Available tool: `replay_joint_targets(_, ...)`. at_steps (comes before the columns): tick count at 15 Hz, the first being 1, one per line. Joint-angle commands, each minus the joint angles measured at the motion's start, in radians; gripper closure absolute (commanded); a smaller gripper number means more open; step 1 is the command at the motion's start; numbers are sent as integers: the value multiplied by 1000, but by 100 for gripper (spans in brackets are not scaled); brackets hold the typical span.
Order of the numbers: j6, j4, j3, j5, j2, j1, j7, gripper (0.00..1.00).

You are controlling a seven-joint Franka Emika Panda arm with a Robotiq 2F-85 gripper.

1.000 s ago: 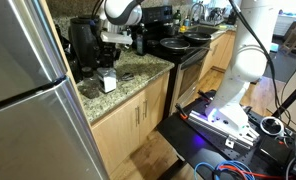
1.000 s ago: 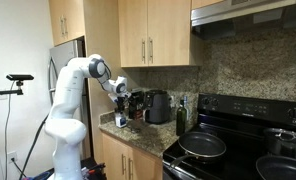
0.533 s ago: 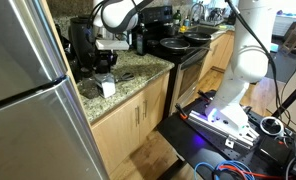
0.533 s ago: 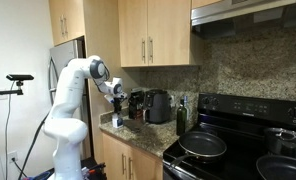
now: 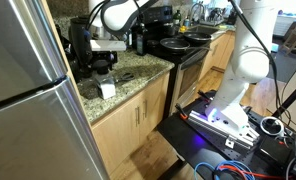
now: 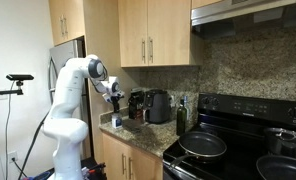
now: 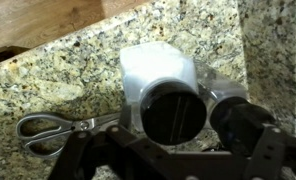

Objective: Move the bottle to the left side of the counter

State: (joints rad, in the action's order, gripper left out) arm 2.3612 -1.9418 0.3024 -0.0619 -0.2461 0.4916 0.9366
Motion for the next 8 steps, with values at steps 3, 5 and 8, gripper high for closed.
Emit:
replay_joint_targets(3,2,-25,-48,-172,117,-7,137,0)
replay_joint_targets(5,45,-55,-49,-186,188,-31,174,0)
replay_joint_targets(8,22,-5,-23,-150,163,-54,145,0)
